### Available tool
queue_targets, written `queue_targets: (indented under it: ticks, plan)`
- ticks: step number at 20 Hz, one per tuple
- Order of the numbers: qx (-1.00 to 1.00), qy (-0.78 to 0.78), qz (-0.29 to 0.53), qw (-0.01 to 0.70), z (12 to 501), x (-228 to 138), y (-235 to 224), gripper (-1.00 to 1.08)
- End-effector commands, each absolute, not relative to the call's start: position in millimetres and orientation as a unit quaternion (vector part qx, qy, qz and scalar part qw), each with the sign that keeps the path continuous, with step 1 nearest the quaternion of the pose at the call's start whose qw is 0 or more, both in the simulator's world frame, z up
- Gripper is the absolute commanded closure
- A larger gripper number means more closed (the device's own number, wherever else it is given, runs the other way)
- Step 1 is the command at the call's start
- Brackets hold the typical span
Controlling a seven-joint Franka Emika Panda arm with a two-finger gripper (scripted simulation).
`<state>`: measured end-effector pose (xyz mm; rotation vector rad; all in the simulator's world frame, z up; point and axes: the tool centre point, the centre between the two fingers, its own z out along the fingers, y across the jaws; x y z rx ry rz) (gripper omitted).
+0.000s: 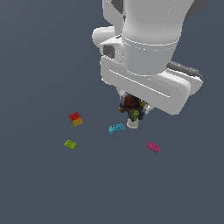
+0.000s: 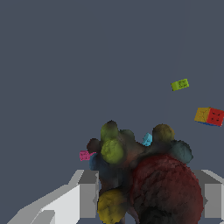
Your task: Pick up a designated object from a clutter of objects.
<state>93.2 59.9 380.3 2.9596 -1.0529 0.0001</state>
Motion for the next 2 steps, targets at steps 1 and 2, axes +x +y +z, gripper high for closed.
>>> queue_targets:
  ticks: [1, 2]
  plan:
    - [0.942, -0.335, 0.000, 0.000, 384.4, 93.6, 60.3, 1.08]
    - [0.942, -0.335, 0.000, 0.000, 384.6, 93.6, 60.3, 1.08]
